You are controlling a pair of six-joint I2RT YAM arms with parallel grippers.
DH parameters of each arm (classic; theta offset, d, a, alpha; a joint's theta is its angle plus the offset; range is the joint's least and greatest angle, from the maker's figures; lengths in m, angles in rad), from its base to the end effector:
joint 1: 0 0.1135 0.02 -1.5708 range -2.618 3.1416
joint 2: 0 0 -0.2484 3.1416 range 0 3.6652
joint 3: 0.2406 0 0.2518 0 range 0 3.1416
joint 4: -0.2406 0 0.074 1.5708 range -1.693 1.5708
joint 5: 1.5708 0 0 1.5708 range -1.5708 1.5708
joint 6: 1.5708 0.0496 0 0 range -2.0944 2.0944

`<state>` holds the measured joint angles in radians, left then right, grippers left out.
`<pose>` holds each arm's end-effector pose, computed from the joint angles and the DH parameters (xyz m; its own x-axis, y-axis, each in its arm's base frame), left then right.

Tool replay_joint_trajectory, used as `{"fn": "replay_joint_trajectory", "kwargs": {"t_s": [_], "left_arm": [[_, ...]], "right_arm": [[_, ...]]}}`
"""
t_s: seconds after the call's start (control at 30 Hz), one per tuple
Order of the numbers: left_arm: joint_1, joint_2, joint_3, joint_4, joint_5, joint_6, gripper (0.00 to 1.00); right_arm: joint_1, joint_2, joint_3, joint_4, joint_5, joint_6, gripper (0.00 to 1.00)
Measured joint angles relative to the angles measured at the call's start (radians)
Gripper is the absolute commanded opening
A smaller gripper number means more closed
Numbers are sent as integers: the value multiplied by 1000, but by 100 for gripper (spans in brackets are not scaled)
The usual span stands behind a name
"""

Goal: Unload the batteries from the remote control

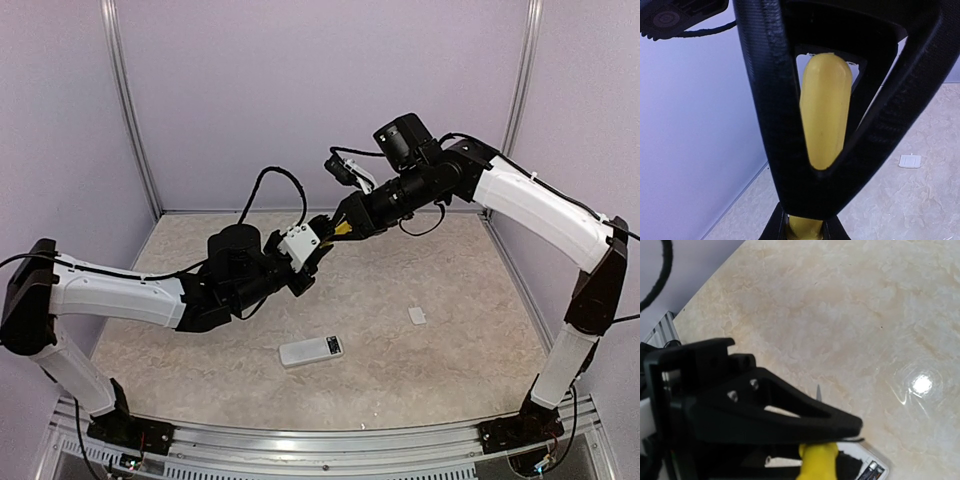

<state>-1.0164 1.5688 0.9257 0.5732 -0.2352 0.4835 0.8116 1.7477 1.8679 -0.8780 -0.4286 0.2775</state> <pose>0.2062 -0.3111 0.2547 0.2949 0.3824 -0.8756 0.6408 0.6006 0.4782 0.2506 0.2941 0.3650 -0.6927 -0.3680 -0.6203 -0.7048 0.5281 0.4737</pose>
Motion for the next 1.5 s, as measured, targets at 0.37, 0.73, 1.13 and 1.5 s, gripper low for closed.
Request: {"fn": "replay_joint_trajectory", "kwargs": {"t_s": [0.37,0.73,1.13,1.5], "left_arm": [[-2,1,0,-6,7,8,0],[-6,8,3,-14,10,14,99],[-6,-222,-161,-158,66,-10,99],[0,-352,-343,-329,212,-152,96]], "right_arm": [[3,5,0,-11,22,-7,13],[10,2,-7,-35,76,-24,0],[-11,-109,-135,-37,191,-34,0],[-16,-129,-154,-109,163,-107,0]]}}
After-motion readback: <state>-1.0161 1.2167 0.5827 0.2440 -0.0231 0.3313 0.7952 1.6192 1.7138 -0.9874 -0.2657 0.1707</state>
